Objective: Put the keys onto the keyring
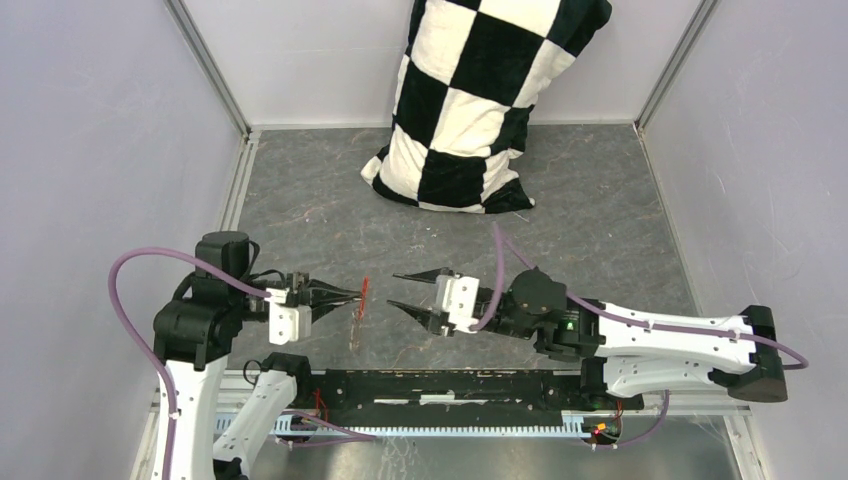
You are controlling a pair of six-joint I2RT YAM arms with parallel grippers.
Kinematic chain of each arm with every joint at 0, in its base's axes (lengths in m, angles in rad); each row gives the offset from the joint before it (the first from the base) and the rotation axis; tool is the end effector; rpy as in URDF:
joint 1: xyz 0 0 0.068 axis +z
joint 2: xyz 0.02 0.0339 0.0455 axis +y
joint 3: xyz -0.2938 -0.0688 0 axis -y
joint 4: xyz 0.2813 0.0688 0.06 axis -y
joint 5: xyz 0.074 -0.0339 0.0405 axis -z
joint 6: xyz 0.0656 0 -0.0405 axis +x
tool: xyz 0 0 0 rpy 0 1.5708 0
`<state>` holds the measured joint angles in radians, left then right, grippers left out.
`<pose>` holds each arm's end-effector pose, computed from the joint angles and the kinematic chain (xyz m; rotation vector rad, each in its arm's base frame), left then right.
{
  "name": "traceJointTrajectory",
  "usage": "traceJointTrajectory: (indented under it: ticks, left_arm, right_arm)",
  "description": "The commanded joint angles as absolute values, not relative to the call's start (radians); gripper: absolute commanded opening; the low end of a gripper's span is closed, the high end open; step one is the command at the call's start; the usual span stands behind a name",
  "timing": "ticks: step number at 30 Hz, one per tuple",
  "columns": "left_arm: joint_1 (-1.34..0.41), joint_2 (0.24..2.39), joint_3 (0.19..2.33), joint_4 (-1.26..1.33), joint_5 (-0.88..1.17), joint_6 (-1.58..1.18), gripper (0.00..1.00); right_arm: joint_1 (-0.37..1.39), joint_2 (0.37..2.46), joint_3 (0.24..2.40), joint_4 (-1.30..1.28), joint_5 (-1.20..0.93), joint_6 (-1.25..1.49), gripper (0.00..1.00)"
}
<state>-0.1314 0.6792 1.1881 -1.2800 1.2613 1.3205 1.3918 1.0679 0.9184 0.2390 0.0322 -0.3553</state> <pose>0.0664 -0.0718 0.4220 1.5656 0.9504 -0.6442 0.0563 0.2993 0.4008 -1.1593 1.0063 0.8102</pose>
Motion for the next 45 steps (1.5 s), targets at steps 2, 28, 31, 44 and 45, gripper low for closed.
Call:
traceJointTrajectory:
  ticks: [2,28,31,44,45]
  left_arm:
    - [-0.133,0.681,1.219,-1.153,1.455,1.191,0.02]
    - [-0.133,0.643,1.178,-1.031,1.584,1.079,0.02]
    - [-0.134,0.641,1.171,-1.029,1.586,1.084,0.02]
    - [-0.135,0.626,1.149,-1.029,1.580,1.097,0.02]
    - [-0.135,0.625,1.145,-1.029,1.576,1.099,0.02]
  right_arm:
    - [1.387,1.038,0.901,0.388,-0.070,-0.288,0.46]
    - [1.386,1.130,0.955,0.522,-0.187,-0.195,0.32]
    - [1.386,1.144,0.972,0.520,-0.193,-0.195,0.31]
    - [1.387,1.164,0.995,0.531,-0.157,-0.197,0.18]
    - [1.387,1.163,0.997,0.528,-0.154,-0.201,0.18]
